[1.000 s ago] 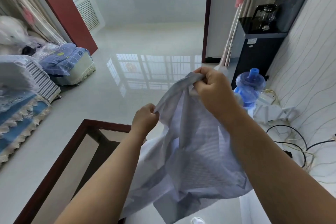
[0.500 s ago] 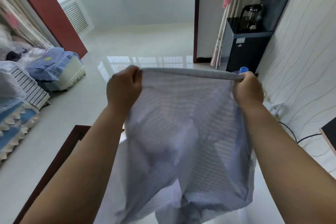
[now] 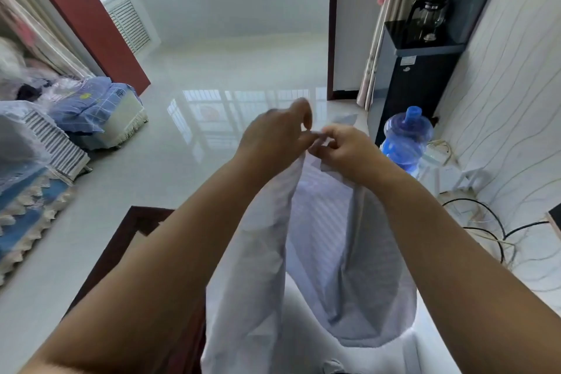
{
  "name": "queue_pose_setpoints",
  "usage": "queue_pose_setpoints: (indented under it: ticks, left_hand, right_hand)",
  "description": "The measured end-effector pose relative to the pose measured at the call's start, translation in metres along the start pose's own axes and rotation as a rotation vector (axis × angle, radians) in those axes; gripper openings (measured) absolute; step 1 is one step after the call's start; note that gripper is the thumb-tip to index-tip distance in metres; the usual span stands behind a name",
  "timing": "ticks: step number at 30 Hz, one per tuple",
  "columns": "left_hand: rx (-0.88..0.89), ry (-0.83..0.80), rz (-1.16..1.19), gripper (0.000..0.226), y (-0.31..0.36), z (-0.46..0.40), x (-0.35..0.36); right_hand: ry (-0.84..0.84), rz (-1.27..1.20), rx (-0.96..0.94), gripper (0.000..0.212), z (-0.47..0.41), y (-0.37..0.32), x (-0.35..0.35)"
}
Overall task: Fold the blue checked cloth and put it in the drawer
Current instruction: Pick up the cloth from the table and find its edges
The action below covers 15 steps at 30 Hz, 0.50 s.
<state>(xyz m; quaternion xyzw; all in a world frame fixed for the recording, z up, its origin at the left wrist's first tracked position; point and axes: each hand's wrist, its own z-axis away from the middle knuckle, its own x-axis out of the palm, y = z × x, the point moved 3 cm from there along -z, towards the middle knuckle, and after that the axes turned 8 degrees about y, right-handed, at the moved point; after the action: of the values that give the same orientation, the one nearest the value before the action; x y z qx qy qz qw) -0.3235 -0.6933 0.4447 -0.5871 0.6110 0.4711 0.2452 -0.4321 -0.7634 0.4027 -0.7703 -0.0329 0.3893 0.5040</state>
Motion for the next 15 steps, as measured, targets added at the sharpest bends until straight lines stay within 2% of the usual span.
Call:
queue_pose_setpoints:
  ticks: [2, 5, 7, 9, 11, 13, 15]
  left_hand:
    - [-0.192, -0.124, 0.164, 0.034, -0.018, 0.017, 0.013]
    - [-0.402, -0.315, 0.251, 0.024, -0.056, 0.052, 0.042]
    - [-0.517, -0.361, 0.257, 0.016, -0.091, 0.078, 0.059]
    - [-0.614, -0.377, 0.163, 0.011, -0.127, 0.101, 0.072]
    - [-0.725, -0.348, 0.052, 0.022, -0.157, 0.126, 0.081]
    - [-0.863, -0.271, 0.022, 0.029, -0.180, 0.150, 0.086]
    - [-0.972, -0.172, 0.060, 0.025, -0.193, 0.166, 0.086]
  right_hand:
    - [0.070, 0.018, -0.016, 0.024, 0.000, 0.013, 0.005]
    - [0.181, -0.022, 0.029, 0.019, 0.003, 0.021, 0.014]
    - [0.248, -0.095, 0.069, 0.017, 0.000, 0.021, 0.015]
    - [0.310, -0.162, 0.109, 0.017, -0.005, 0.019, 0.009]
    - [0.364, -0.248, 0.175, 0.020, -0.012, 0.019, 0.001]
    - [0.444, -0.318, 0.245, 0.022, -0.020, 0.023, -0.010]
    - [0.503, -0.335, 0.288, 0.021, -0.024, 0.025, -0.018]
